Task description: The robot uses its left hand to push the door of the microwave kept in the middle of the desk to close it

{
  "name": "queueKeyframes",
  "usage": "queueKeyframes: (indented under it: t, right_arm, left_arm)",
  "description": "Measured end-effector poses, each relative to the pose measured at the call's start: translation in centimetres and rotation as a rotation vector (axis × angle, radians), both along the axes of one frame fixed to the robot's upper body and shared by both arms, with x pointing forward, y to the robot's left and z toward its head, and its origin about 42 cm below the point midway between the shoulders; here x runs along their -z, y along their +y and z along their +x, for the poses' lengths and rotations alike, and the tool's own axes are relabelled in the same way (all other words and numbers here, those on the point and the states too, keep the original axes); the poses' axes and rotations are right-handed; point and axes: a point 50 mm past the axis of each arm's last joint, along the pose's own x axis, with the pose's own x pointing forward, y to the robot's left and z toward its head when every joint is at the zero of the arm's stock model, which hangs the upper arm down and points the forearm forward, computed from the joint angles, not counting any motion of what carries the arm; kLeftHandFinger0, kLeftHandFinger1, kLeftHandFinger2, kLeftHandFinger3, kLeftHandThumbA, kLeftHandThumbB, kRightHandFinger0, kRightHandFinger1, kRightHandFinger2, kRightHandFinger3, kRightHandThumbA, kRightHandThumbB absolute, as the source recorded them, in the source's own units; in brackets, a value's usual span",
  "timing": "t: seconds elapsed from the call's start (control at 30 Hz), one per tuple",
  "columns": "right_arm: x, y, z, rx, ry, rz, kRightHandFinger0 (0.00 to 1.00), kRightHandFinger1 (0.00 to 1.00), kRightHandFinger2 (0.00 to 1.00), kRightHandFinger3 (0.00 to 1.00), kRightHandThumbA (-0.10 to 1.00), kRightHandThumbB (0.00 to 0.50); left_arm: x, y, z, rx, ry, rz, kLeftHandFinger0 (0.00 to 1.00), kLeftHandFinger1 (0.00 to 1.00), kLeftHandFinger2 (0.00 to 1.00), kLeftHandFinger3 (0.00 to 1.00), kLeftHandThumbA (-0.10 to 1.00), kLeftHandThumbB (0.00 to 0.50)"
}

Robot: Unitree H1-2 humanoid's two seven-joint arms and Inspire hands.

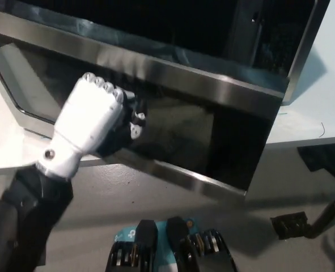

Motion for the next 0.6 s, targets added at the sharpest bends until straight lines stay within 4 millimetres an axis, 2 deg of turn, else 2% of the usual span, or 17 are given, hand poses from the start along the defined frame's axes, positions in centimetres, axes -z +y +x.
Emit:
queueKeyframes:
  t: [0.1, 0.13, 0.2, 0.3, 0.37, 0.43, 0.57, 0.6]
  right_arm:
    - [0.0, 0.0, 0.0, 0.003, -0.002, 0.005, 1.00, 1.00, 1.00, 1.00, 0.35, 0.203]
    - [0.0, 0.0, -0.1, 0.004, -0.003, 0.006, 1.00, 1.00, 1.00, 1.00, 0.36, 0.190]
    - [0.1, 0.0, -0.2, 0.004, -0.001, 0.008, 1.00, 1.00, 1.00, 1.00, 0.36, 0.201]
    - [0.2, 0.0, -0.3, 0.004, 0.001, 0.009, 1.00, 1.00, 1.00, 1.00, 0.36, 0.201]
    - [0.4, -0.1, -0.5, 0.006, 0.007, 0.007, 1.00, 1.00, 1.00, 1.00, 0.36, 0.200]
    - [0.6, -0.2, -0.9, 0.008, 0.014, 0.007, 1.00, 1.00, 1.00, 1.00, 0.32, 0.196]
    - [0.9, 0.0, -1.2, 0.011, 0.018, 0.017, 1.00, 1.00, 1.00, 1.00, 0.32, 0.200]
    - [0.9, 0.1, -1.2, 0.010, 0.018, 0.018, 1.00, 1.00, 1.00, 1.00, 0.29, 0.208]
  left_arm:
    - [-0.1, 0.7, 2.7, -0.052, 0.028, 0.050, 0.00, 0.00, 0.00, 0.00, -0.09, 0.094]
    - [0.0, 1.0, 3.6, -0.069, 0.037, 0.063, 0.00, 0.00, 0.00, 0.00, -0.10, 0.106]
    - [0.2, 1.4, 5.5, -0.106, 0.062, 0.092, 0.00, 0.00, 0.00, 0.00, -0.10, 0.121]
    - [0.1, 2.1, 7.8, -0.154, 0.084, 0.134, 0.00, 0.00, 0.00, 0.00, -0.07, 0.084]
    - [0.0, 2.2, 8.6, -0.167, 0.081, 0.157, 0.00, 0.00, 0.00, 0.00, -0.08, 0.096]
    - [0.3, 2.0, 9.1, -0.165, 0.076, 0.172, 0.00, 0.01, 0.08, 0.00, -0.06, 0.082]
    - [0.7, 1.4, 10.4, -0.156, 0.074, 0.217, 0.00, 0.00, 0.11, 0.00, -0.05, 0.077]
    - [0.9, 1.4, 10.6, -0.156, 0.078, 0.224, 0.00, 0.01, 0.16, 0.00, -0.03, 0.089]
